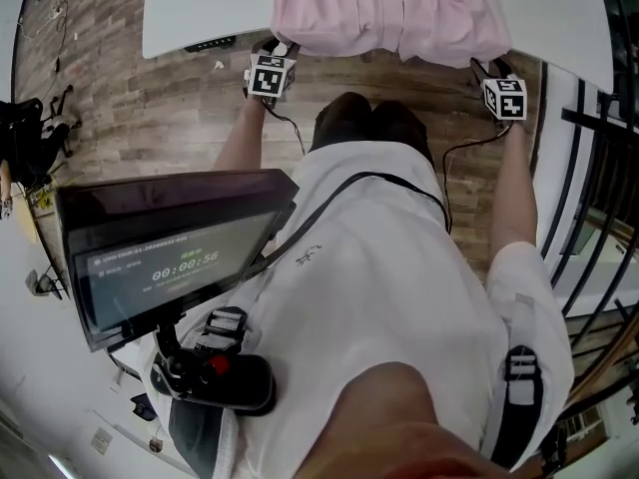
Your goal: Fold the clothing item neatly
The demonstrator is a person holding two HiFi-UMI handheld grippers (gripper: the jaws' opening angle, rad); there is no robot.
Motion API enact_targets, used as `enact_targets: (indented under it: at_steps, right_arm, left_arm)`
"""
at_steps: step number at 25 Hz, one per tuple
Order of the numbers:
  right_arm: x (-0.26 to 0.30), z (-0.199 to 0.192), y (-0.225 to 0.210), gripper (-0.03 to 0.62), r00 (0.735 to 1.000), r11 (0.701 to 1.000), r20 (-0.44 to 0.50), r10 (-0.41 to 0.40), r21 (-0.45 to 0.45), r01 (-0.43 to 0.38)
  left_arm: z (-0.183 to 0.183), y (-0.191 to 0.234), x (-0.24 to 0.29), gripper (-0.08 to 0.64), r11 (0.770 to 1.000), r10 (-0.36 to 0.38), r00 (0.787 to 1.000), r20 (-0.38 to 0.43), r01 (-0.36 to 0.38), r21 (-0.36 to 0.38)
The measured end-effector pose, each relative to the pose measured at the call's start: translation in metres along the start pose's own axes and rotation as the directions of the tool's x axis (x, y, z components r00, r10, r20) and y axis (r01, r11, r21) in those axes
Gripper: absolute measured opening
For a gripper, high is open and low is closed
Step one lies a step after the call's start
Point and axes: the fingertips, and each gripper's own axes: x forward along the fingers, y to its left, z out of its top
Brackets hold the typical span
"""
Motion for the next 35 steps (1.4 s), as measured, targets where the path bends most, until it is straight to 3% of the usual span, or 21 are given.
enact_targets:
  at_steps: [1, 3, 4, 13, 16, 20, 25, 31, 35]
  right_arm:
    - [0.002, 0.001, 0.000, 0.247, 1.000, 1.000, -0.007, 0.014, -0.009, -0.014]
    - [0.005, 0.002, 0.003, 0.063, 0.999, 0.999, -0.014, 0.036, -0.018, -0.037]
    - [0.006, 0.000, 0.007, 0.011, 0.999, 0.999, -0.016, 0.045, -0.016, -0.045]
    - [-0.024, -0.015, 0.070, 0.011, 0.991, 0.991, -0.012, 0.131, -0.015, -0.132]
    - [-0.035, -0.010, 0.086, 0.011, 0.988, 0.988, 0.015, 0.156, -0.008, -0.156]
    - [-0.027, -0.006, 0.098, 0.011, 0.979, 0.984, 0.095, 0.179, 0.004, -0.180]
    - [-0.045, 0.030, 0.087, 0.011, 0.966, 0.983, 0.188, 0.176, 0.024, -0.184]
    - [-0.141, 0.136, 0.056, 0.011, 0.945, 0.988, 0.318, 0.078, 0.101, -0.116]
    - [-0.154, 0.184, 0.033, 0.011, 0.924, 0.986, 0.381, 0.026, 0.143, -0.087]
  left_arm:
    - [0.005, 0.000, 0.000, 0.157, 1.000, 0.001, 1.000, 0.009, -0.001, 0.007]
    - [0.011, -0.002, 0.001, 0.033, 1.000, 0.002, 1.000, 0.020, -0.003, 0.021]
    - [0.010, -0.004, 0.000, 0.026, 1.000, -0.006, 1.000, 0.017, 0.005, 0.023]
    - [-0.024, -0.034, -0.044, 0.025, 0.994, -0.098, 0.995, -0.016, 0.097, -0.042]
    - [-0.022, -0.042, -0.062, 0.025, 0.987, -0.130, 0.991, 0.023, 0.131, -0.098]
    - [-0.017, -0.044, -0.065, 0.025, 0.981, -0.151, 0.985, 0.089, 0.160, -0.111]
    - [0.033, -0.042, -0.084, 0.025, 0.972, -0.188, 0.964, 0.190, 0.210, -0.106]
    - [0.132, -0.012, -0.158, 0.025, 0.965, -0.178, 0.935, 0.305, 0.227, -0.132]
    - [0.174, 0.026, -0.168, 0.025, 0.968, -0.145, 0.929, 0.341, 0.204, -0.143]
